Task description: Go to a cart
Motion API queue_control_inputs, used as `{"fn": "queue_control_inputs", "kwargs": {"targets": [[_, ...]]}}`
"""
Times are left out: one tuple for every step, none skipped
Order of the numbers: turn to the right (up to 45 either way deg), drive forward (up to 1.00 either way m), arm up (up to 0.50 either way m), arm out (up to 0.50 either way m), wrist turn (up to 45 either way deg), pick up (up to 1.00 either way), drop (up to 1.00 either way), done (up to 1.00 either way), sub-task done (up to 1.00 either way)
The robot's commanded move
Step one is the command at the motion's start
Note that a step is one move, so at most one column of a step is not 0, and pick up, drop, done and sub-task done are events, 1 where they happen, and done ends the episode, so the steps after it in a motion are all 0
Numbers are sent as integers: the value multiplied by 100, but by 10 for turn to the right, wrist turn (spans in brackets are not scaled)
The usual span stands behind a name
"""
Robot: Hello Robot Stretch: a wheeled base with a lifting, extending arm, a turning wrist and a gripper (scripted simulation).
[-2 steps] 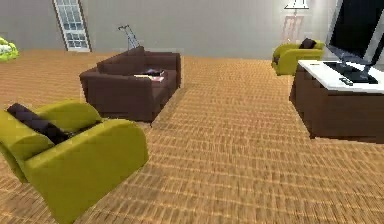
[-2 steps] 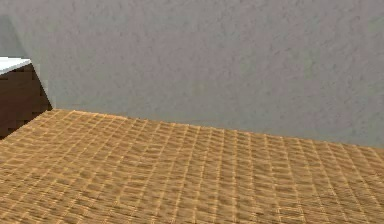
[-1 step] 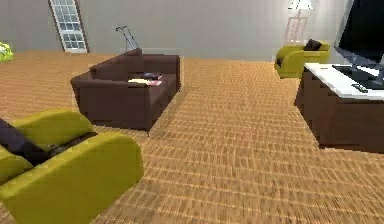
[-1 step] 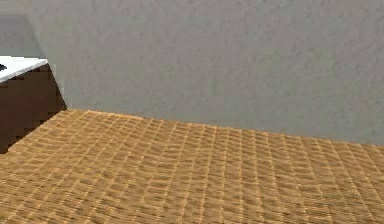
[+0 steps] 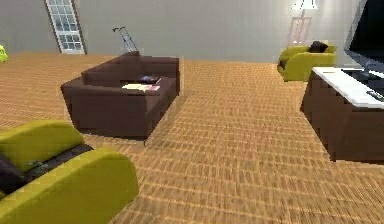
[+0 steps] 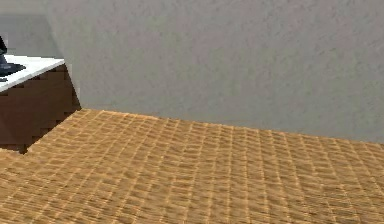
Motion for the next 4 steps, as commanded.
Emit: {"fn": "queue_control_inputs", "kwargs": {"targets": [[60,0,0,0,0,0,0,0,0],[0,100,0,0,0,0,0,0,0],[0,100,0,0,0,0,0,0,0],[0,100,0,0,0,0,0,0,0]]}}
